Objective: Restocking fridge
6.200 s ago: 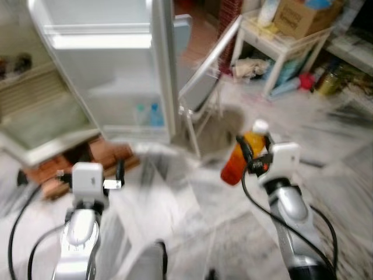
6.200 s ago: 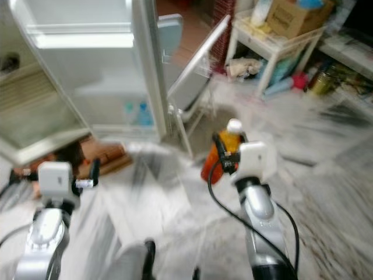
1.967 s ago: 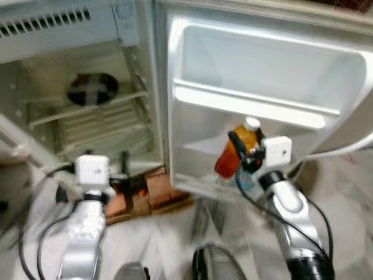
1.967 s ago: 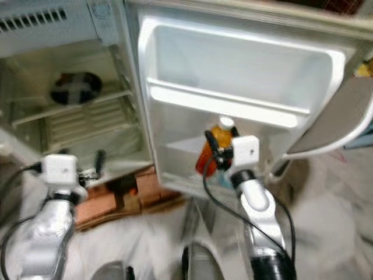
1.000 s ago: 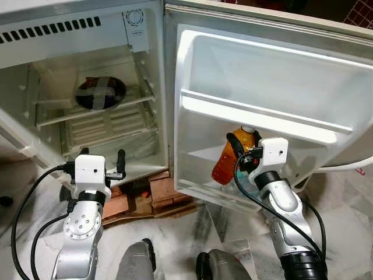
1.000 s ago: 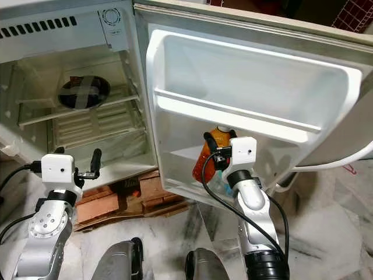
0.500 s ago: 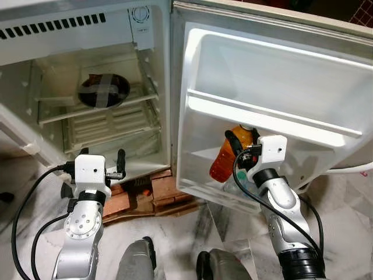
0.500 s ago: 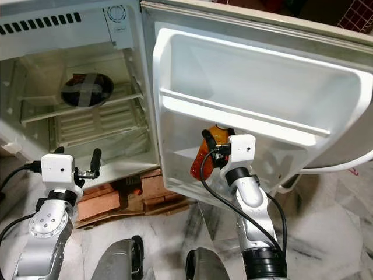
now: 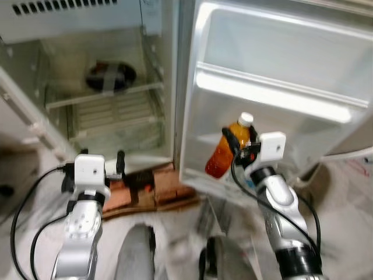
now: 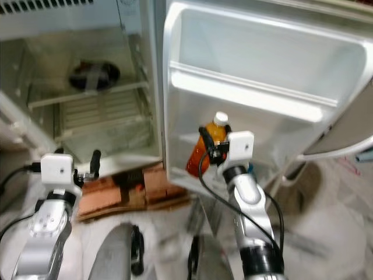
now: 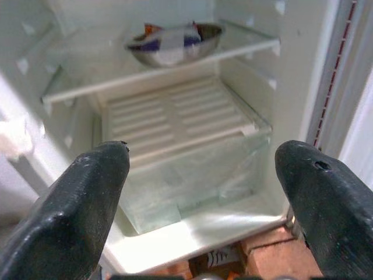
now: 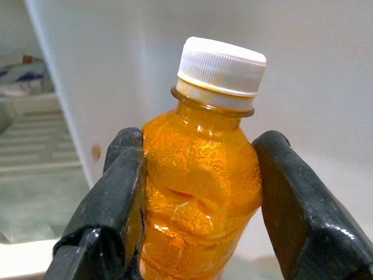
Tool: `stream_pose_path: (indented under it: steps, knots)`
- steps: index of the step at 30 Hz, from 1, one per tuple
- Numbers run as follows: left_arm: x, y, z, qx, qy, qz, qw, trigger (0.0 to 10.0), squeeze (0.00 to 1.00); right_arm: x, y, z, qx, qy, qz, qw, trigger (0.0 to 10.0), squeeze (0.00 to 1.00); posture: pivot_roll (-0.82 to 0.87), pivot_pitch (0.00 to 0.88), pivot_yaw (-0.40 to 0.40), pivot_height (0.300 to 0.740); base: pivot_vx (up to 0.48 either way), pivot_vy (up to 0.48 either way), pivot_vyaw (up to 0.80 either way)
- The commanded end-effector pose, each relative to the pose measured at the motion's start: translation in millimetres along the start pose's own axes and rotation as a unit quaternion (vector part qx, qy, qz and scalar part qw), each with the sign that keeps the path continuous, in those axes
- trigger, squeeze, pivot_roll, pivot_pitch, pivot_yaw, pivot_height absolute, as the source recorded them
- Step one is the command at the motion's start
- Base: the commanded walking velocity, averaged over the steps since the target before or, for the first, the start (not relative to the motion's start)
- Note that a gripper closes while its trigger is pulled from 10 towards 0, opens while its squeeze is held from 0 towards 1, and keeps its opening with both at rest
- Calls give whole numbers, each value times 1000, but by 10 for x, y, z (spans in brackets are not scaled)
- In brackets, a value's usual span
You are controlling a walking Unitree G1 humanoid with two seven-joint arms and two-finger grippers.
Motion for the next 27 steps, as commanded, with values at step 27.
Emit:
stream_pose_path:
  steps: [27]
  knots:
    - [-23, -23, -7, 10, -7, 27, 1000, 10000, 0, 113, -97, 115, 16, 27, -24, 999, 10000, 0, 87, 152, -37, 646, 0, -82, 0]
Point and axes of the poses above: a point about 5 cm out from each wrist's last joint towards the gripper, its own z axis pointing out of the wrist towards the gripper, its own x axis along the axis of the wrist's last joint, y = z × x, the point moved 2 cm from there along z, pointing out of the wrist towards the gripper, and after that the axes turned 6 degrees about z, right-handed, at the moved point
